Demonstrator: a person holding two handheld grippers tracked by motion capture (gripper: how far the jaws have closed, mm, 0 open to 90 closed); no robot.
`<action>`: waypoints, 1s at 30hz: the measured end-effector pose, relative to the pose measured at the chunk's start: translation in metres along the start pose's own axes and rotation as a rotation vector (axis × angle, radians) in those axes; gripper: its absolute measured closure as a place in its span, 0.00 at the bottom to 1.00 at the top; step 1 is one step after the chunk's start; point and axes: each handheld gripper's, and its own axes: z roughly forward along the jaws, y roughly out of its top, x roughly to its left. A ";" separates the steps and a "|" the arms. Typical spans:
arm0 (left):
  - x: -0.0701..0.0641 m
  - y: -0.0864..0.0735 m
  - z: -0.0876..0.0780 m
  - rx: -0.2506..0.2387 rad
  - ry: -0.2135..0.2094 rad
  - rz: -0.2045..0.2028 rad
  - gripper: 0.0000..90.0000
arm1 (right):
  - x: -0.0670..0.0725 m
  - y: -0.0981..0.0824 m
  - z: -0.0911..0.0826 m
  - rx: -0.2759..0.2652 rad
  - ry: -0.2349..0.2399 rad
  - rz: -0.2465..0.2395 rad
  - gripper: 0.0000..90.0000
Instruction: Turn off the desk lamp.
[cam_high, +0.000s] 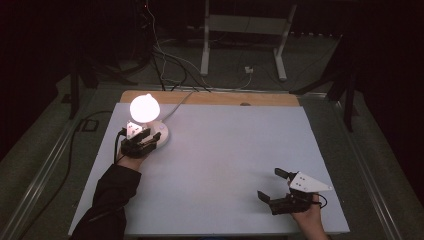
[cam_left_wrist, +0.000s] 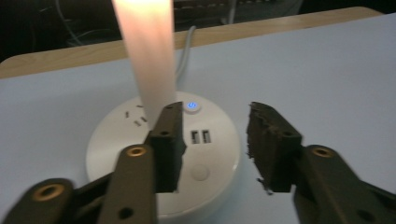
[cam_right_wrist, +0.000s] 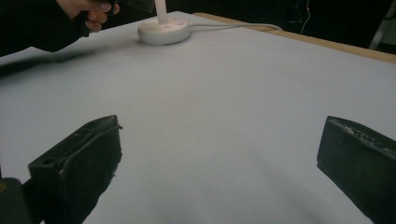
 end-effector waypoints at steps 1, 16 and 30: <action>0.001 -0.001 0.001 0.005 0.005 0.000 0.71 | 0.000 0.000 0.000 0.000 0.000 -0.001 0.00; 0.006 -0.009 0.009 0.053 -0.021 0.049 1.00 | 0.000 0.000 0.000 0.002 0.002 -0.002 0.00; 0.006 -0.015 0.017 0.083 -0.017 0.076 1.00 | 0.000 0.000 -0.001 0.004 0.006 -0.006 0.00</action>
